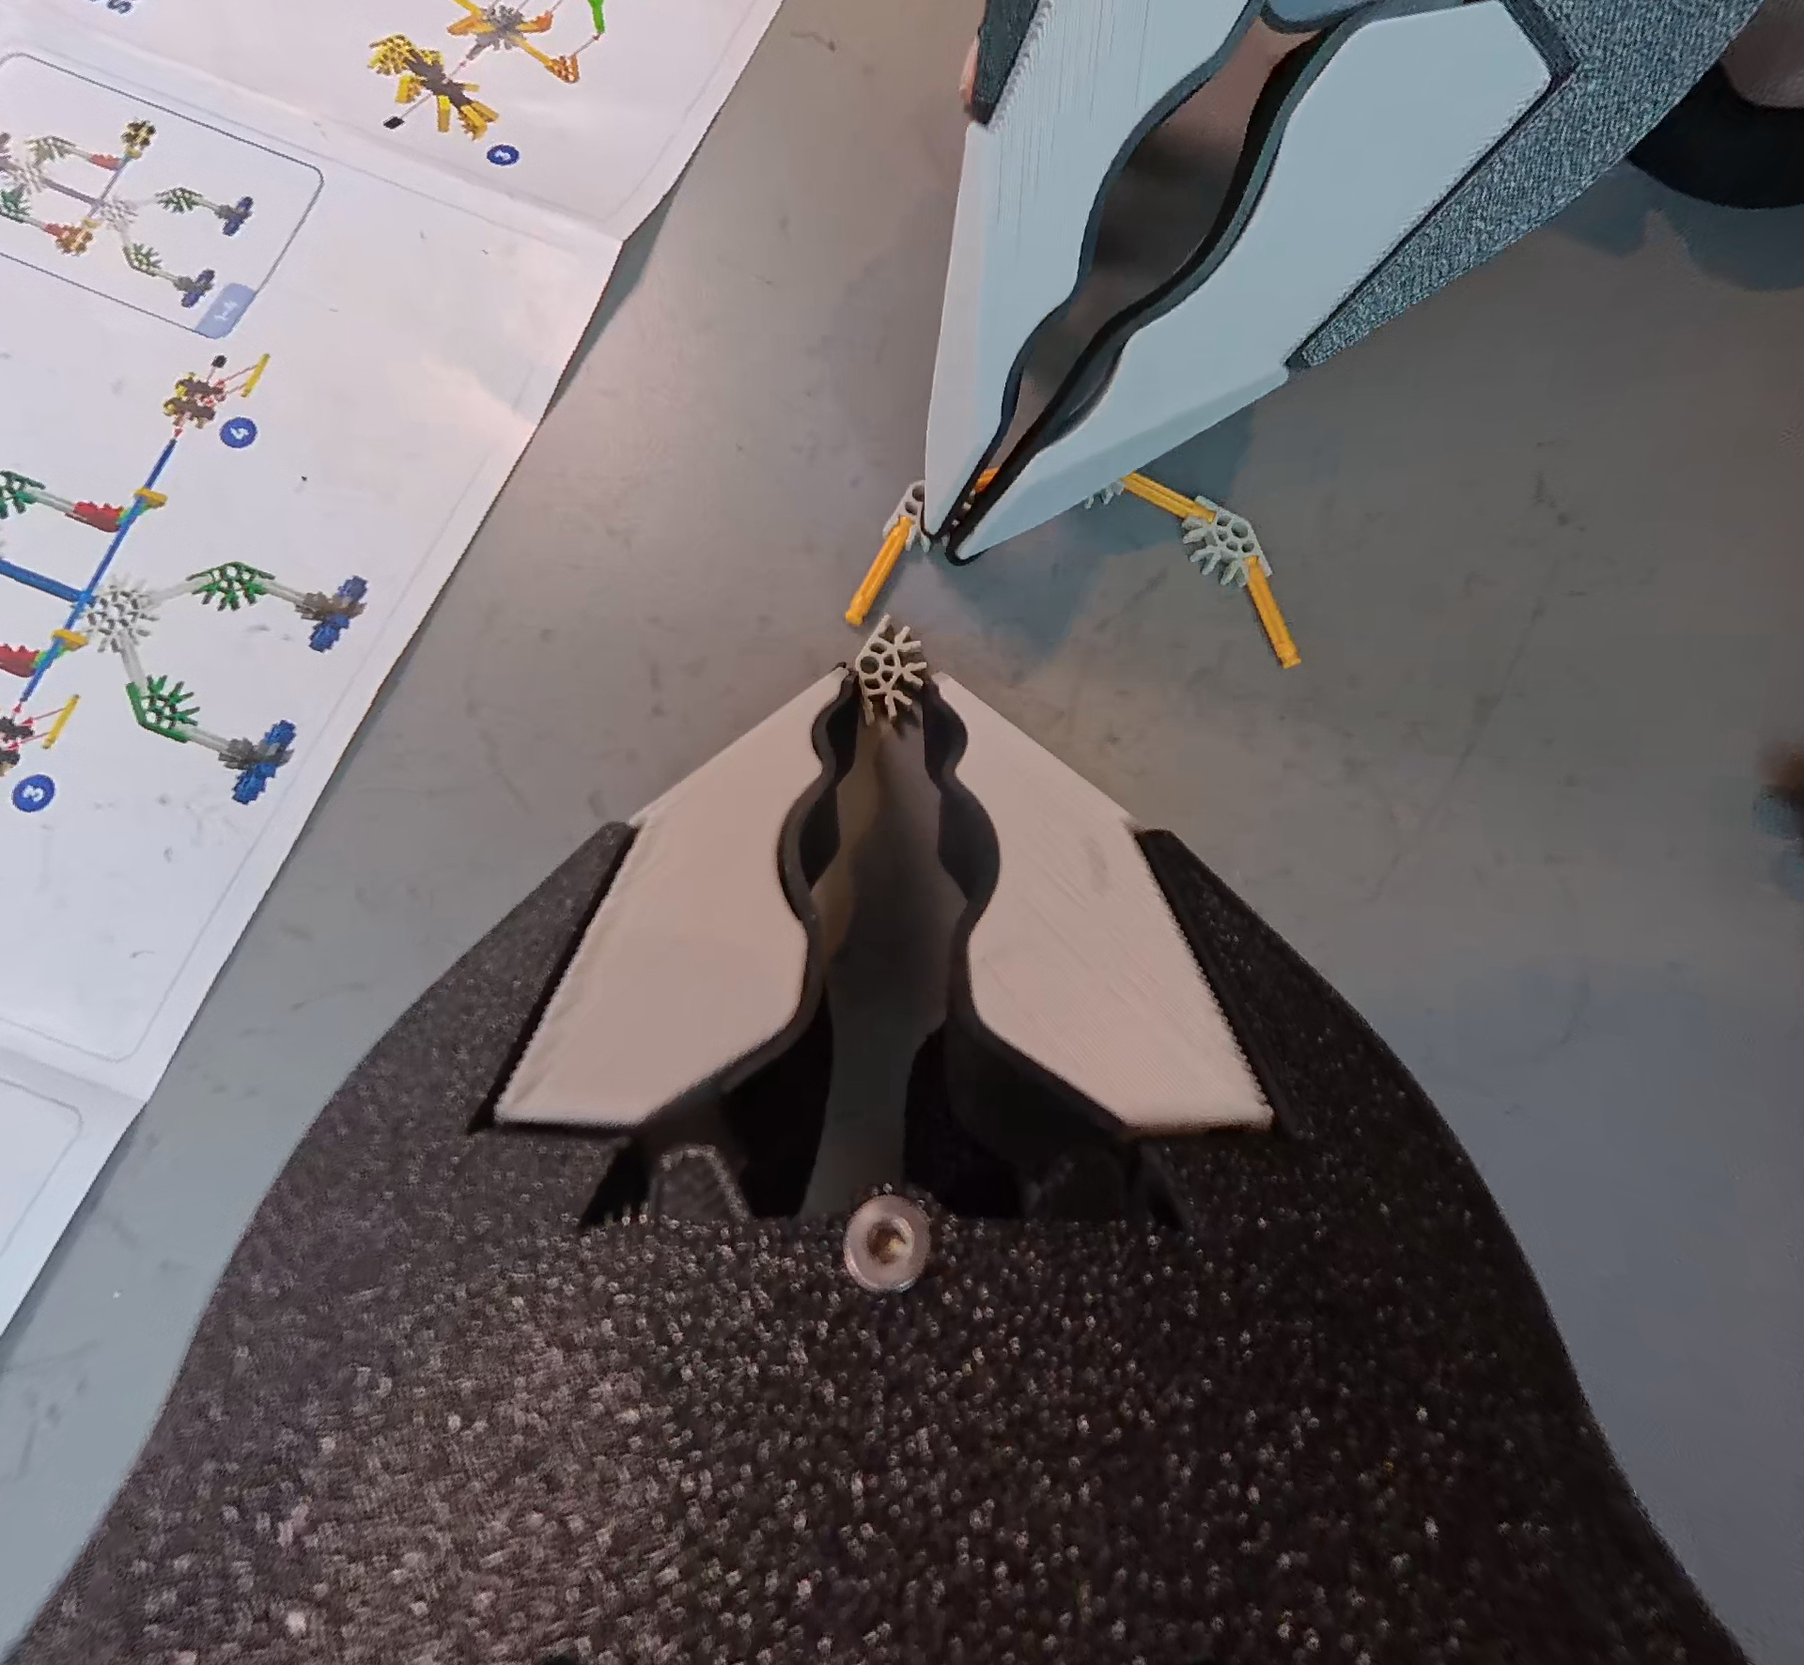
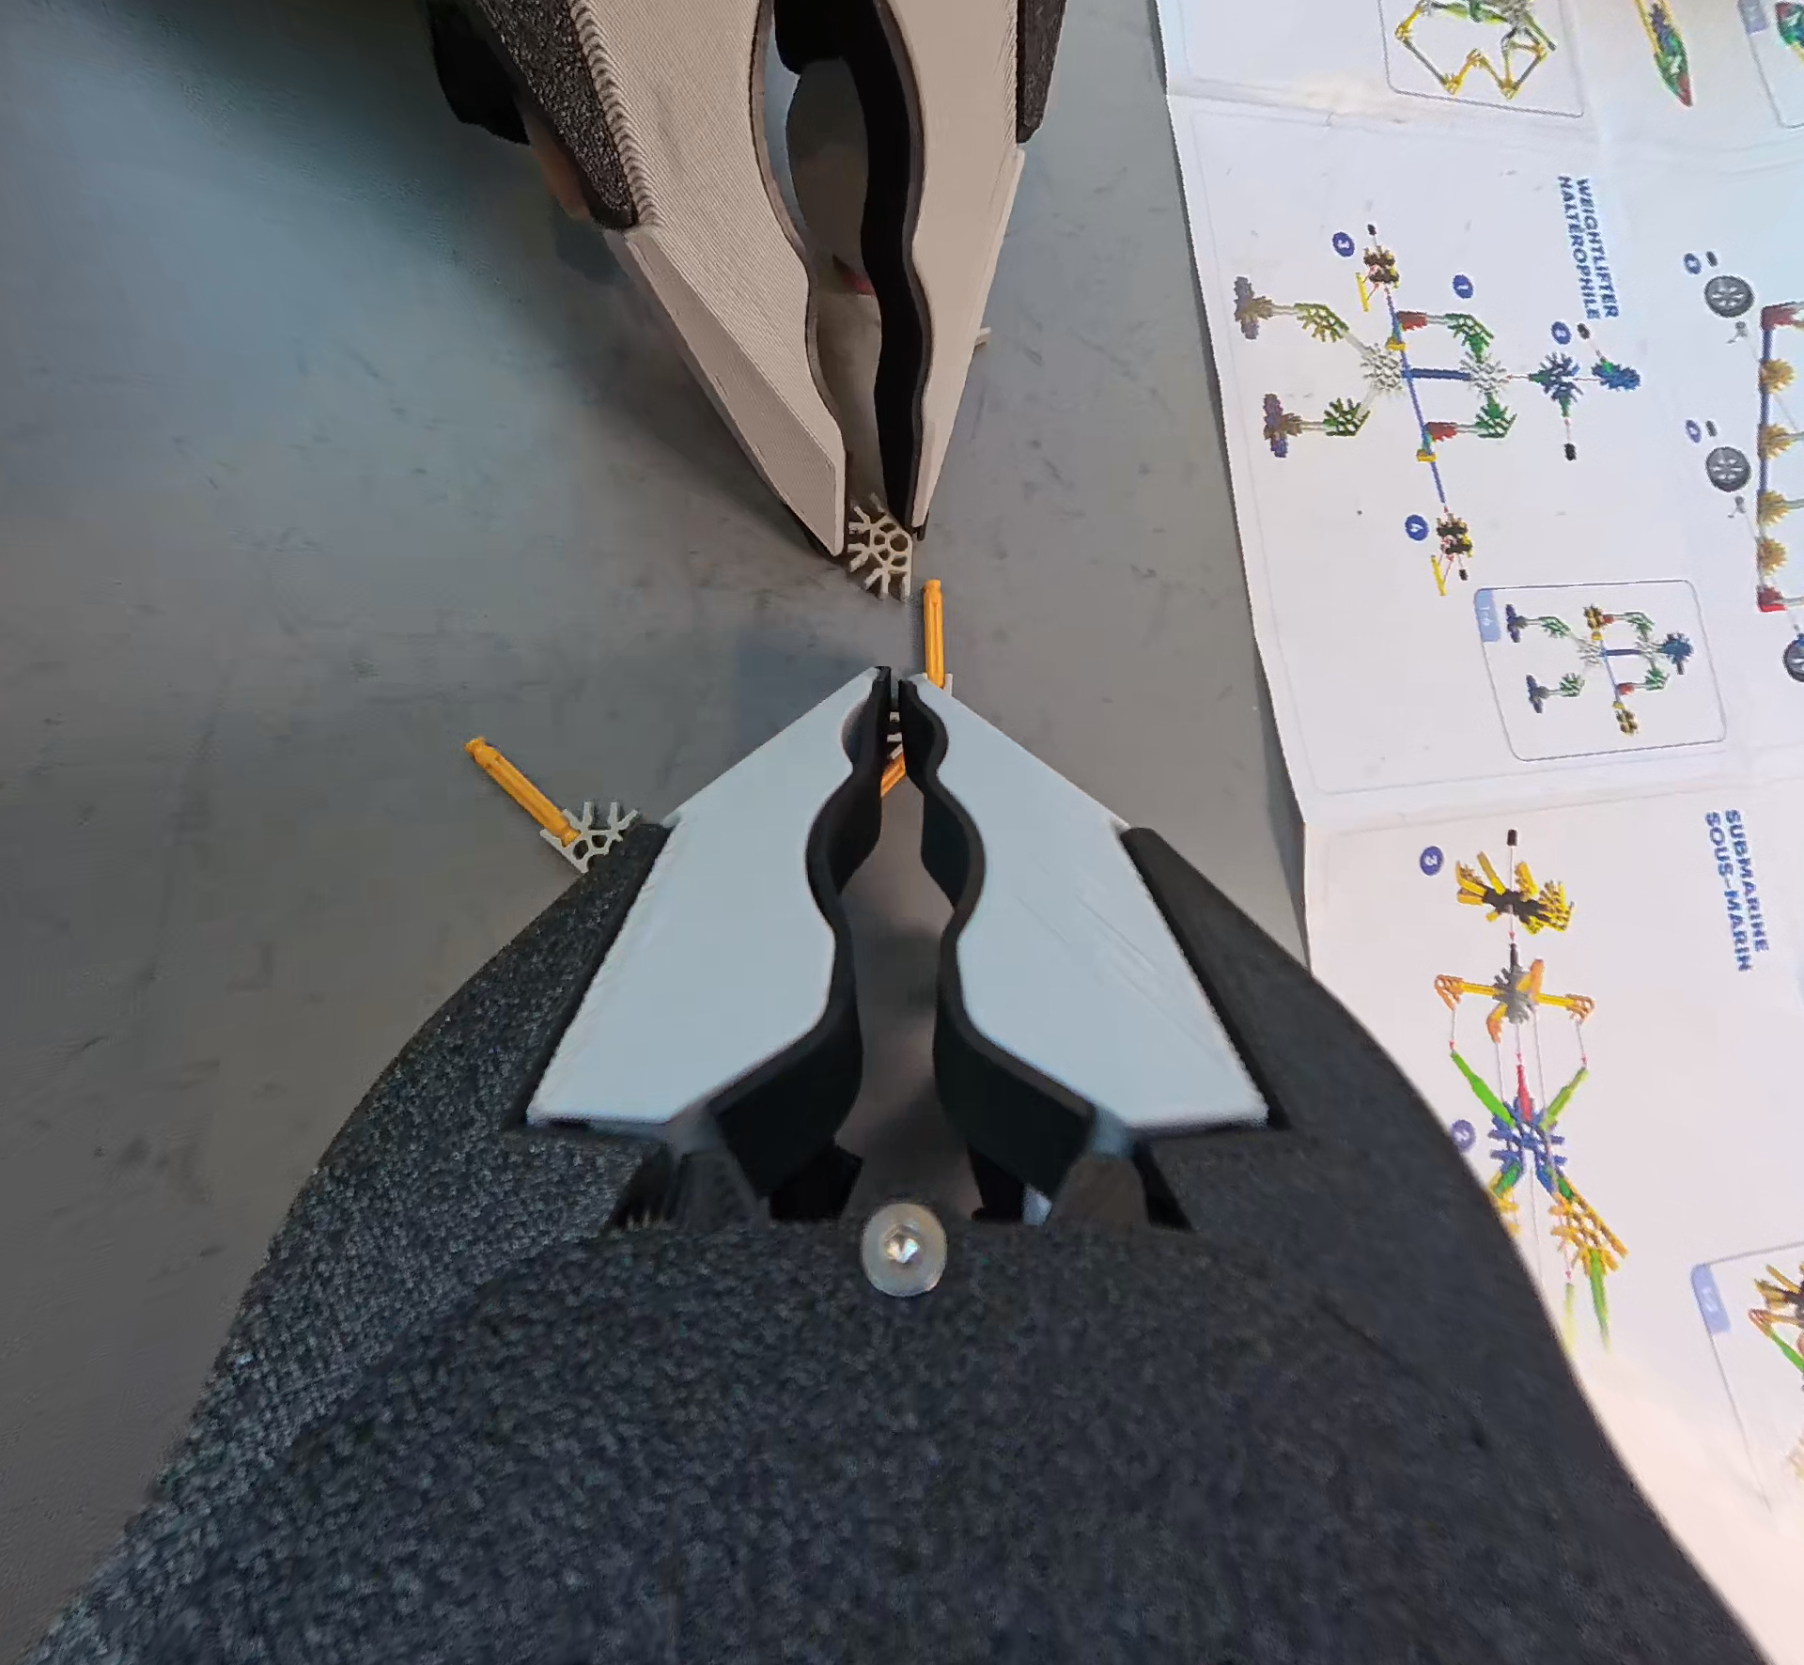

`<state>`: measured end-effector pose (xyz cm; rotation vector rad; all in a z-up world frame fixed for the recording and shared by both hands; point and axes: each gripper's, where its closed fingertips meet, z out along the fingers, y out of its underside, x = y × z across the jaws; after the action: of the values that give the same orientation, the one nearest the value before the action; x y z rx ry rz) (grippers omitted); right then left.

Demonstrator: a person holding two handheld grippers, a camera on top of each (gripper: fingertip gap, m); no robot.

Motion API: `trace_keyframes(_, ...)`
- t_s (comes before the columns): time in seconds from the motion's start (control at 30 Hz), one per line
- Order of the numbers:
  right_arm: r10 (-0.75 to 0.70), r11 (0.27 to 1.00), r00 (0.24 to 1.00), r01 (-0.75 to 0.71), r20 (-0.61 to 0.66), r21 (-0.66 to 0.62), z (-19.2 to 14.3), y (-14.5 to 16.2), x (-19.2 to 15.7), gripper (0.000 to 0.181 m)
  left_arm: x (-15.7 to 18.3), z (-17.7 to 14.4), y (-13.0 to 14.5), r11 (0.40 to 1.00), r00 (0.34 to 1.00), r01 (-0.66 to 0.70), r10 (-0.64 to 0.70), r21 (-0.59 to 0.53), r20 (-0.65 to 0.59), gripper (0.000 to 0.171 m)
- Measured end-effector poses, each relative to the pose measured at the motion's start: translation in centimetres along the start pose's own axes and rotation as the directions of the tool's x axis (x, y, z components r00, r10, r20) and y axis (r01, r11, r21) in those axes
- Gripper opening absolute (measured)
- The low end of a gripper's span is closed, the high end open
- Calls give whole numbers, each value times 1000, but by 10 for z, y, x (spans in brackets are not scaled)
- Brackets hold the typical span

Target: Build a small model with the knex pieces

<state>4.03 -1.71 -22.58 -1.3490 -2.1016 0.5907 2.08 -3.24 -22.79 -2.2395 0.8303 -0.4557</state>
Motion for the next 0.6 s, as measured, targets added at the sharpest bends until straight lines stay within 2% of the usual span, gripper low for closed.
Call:
trace_keyframes(0.1,18,1000,1000,-17,-8,20,-2,-2,3,4,0,0,0,1000,1000,1,-1,-1,3,13)
trace_keyframes(0.27,96,995,995,-96,4,19,-2,0,8,26,0,0,0,1000,1000,-2,2,-5,0,13)
trace_keyframes(0.43,128,992,991,-127,39,-20,1,3,3,12,0,-2,0,1000,1000,-4,4,-3,-11,18)
trace_keyframes(0.6,117,993,992,-116,38,-16,1,3,2,11,-3,-9,-4,999,1000,-27,28,26,-13,17)
